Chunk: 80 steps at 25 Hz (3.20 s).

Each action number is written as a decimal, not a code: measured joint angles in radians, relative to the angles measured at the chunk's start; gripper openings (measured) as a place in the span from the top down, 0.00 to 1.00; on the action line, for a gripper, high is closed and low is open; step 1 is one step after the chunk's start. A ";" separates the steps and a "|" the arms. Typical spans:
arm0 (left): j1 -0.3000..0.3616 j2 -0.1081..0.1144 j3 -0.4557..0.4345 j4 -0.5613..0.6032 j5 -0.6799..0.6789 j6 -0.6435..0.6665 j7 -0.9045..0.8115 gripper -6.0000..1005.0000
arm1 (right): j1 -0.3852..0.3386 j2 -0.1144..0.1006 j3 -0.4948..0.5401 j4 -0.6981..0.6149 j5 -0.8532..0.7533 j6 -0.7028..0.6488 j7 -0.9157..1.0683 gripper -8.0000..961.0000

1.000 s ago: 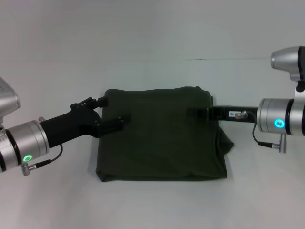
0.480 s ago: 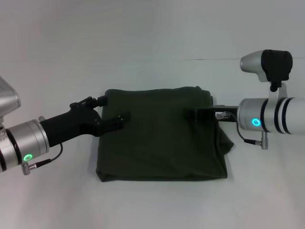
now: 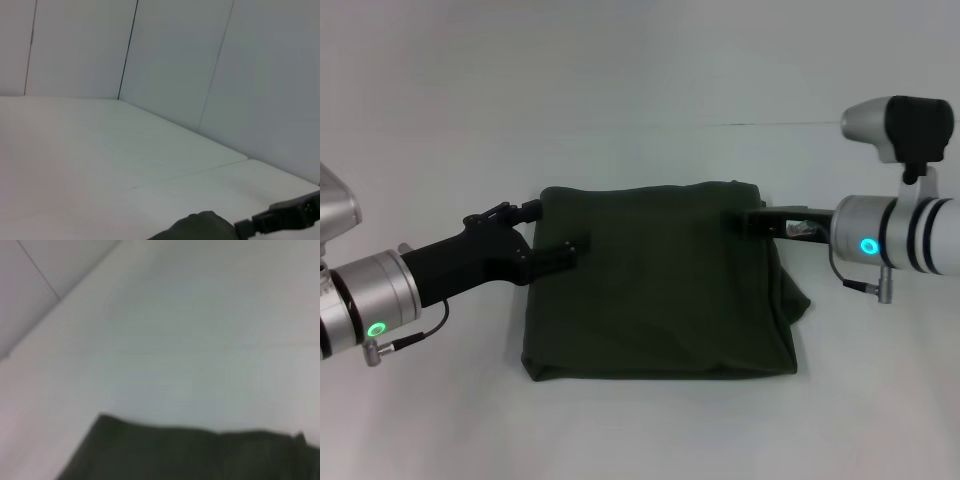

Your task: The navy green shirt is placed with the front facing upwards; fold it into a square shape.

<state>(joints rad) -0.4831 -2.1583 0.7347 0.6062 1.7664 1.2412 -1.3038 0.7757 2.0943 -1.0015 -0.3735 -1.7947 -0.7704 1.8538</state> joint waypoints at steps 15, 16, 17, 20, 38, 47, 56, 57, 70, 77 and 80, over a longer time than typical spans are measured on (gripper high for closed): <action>-0.001 0.005 -0.030 0.020 -0.028 0.085 -0.031 0.07 | -0.210 -0.043 0.089 -0.130 0.178 -0.341 -0.187 0.98; 0.001 0.006 -0.033 0.027 -0.029 0.101 -0.041 0.07 | -0.219 -0.048 0.099 -0.131 0.176 -0.378 -0.209 0.95; 0.005 0.007 -0.039 0.039 -0.029 0.126 -0.053 0.07 | -0.233 -0.055 0.106 -0.137 0.175 -0.415 -0.230 0.91; 0.016 0.010 -0.053 0.079 -0.025 0.197 -0.080 0.07 | -0.267 -0.072 0.112 -0.167 0.175 -0.484 -0.260 0.81; 0.012 0.045 -0.066 0.180 -0.015 0.433 -0.200 0.07 | -0.351 -0.140 0.210 -0.307 0.168 -0.762 -0.304 0.16; 0.007 0.056 -0.071 0.182 0.052 0.472 -0.210 0.07 | -0.367 -0.131 0.225 -0.338 0.125 -0.819 -0.341 0.05; 0.004 0.055 -0.070 0.180 0.126 0.476 -0.226 0.07 | -0.325 -0.097 0.220 -0.336 0.012 -0.813 -0.362 0.05; 0.004 0.055 -0.070 0.179 0.133 0.476 -0.228 0.07 | -0.318 -0.095 0.220 -0.334 -0.001 -0.813 -0.361 0.05; 0.002 0.055 -0.072 0.176 0.199 0.468 -0.274 0.07 | -0.230 -0.065 0.216 -0.326 -0.190 -0.786 -0.333 0.05; 0.000 0.055 -0.067 0.174 0.203 0.470 -0.274 0.07 | -0.232 -0.061 0.216 -0.324 -0.193 -0.780 -0.332 0.05; -0.001 0.055 -0.066 0.174 0.204 0.473 -0.275 0.07 | -0.231 -0.059 0.216 -0.321 -0.193 -0.780 -0.333 0.05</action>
<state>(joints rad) -0.4837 -2.1031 0.6689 0.7803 1.9706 1.7144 -1.5784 0.5446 2.0358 -0.7854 -0.6947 -1.9880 -1.5503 1.5207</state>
